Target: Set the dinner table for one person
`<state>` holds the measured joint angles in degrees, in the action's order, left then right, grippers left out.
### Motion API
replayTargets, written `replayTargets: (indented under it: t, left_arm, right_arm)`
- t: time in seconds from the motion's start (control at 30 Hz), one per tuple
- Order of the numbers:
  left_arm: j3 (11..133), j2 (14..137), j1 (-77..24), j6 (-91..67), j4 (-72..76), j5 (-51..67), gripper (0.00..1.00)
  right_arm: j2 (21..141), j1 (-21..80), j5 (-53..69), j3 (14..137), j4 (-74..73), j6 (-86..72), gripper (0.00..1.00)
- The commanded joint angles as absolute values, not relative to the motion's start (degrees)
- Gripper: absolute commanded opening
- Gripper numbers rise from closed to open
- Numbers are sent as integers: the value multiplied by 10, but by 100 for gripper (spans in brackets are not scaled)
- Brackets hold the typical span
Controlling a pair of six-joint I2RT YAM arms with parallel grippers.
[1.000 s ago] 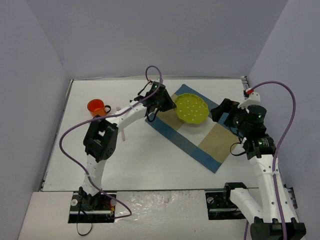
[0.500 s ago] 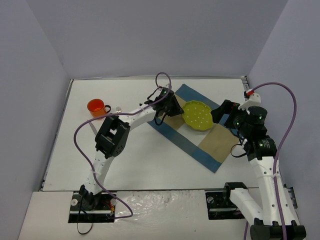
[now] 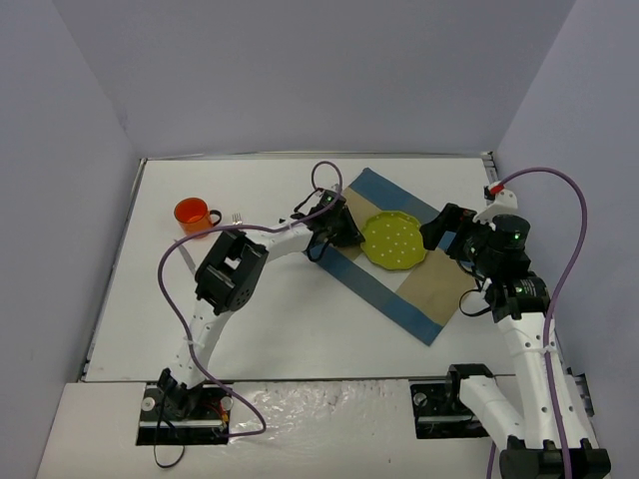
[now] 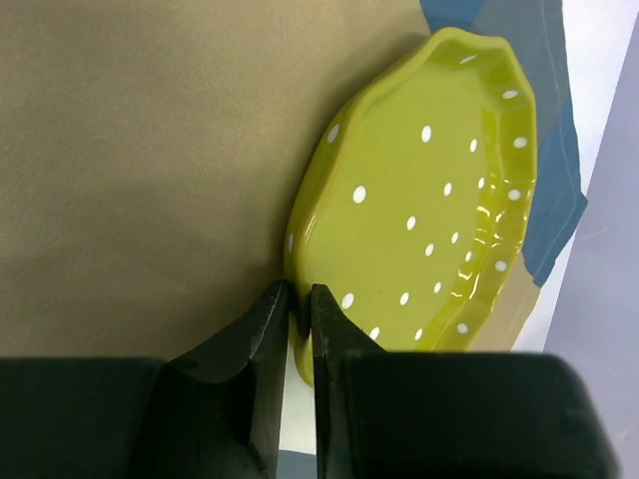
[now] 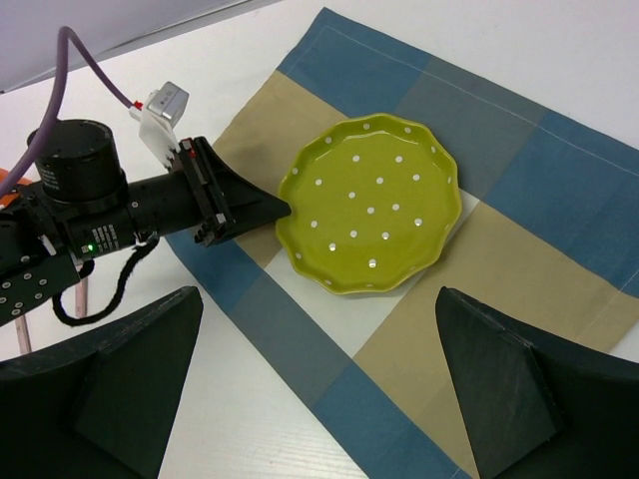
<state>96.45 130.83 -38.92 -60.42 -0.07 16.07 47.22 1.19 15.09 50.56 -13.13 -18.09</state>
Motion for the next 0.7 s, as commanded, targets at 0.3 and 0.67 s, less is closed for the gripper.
replayTargets:
  t: [0.3, 0.67]
  left_arm:
    - [999, 1218, -376, -513, -96, 139, 90]
    - [1106, 1056, -198, -132, -415, 60, 97]
  right_arm:
    - [466, 14, 133, 525, -115, -147, 100]
    - [512, 38, 197, 575, -115, -88, 100]
